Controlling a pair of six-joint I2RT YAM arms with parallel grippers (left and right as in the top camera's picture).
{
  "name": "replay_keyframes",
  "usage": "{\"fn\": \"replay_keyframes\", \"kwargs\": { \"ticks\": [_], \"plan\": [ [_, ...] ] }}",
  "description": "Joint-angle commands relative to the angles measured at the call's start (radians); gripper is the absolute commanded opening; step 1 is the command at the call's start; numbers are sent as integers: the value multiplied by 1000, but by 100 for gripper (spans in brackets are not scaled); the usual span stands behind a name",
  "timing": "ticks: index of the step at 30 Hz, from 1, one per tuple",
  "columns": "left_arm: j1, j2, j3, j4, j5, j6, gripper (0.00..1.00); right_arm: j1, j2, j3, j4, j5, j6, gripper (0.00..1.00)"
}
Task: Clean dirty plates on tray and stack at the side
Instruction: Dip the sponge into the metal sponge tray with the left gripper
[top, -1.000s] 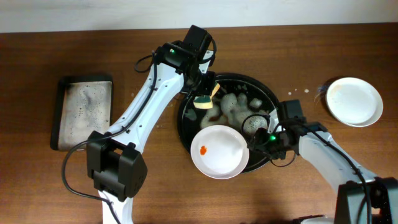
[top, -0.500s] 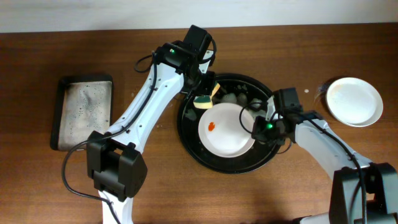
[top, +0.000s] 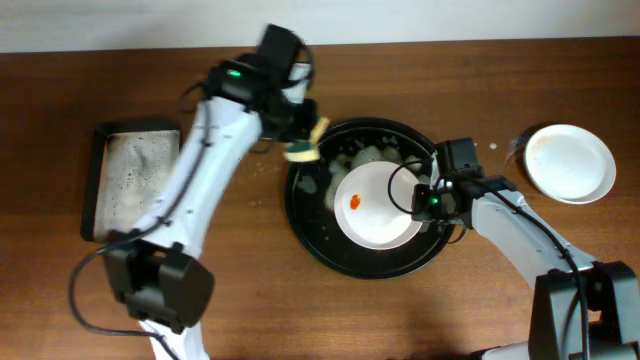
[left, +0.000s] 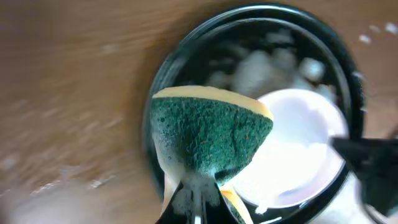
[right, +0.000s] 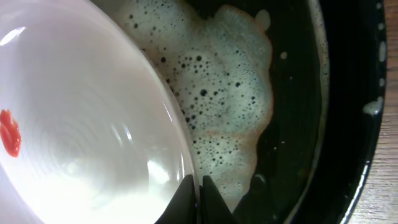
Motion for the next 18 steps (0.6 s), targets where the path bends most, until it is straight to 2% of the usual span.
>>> {"fn": "replay_keyframes", "kwargs": {
  "ticks": [1, 3, 7, 9, 12, 13, 16, 18],
  "plan": [
    [208, -89, 1, -64, -10, 17, 1, 6, -4, 17, 0, 40, -13, 4],
    [345, -95, 1, -111, -16, 32, 1, 6, -5, 19, 0, 40, -13, 4],
    [555, -91, -101, -71, -194, 50, 5, 6, -5, 23, 0, 40, -13, 4],
    [653, -91, -277, 103, -197, 146, 7, 6, -5, 29, 0, 40, -13, 4],
    [707, -91, -488, 303, -197, 192, 7, 6, -5, 34, -1, 40, -13, 4],
    [715, -91, -609, 422, -197, 214, 7, 6, -5, 34, -1, 40, -13, 4],
    [715, -91, -739, 571, -220, 225, 7, 6, -5, 35, -8, 40, -13, 4],
    [715, -91, -772, 604, -219, 225, 7, 6, -5, 35, -12, 40, -13, 4]
  ]
}}
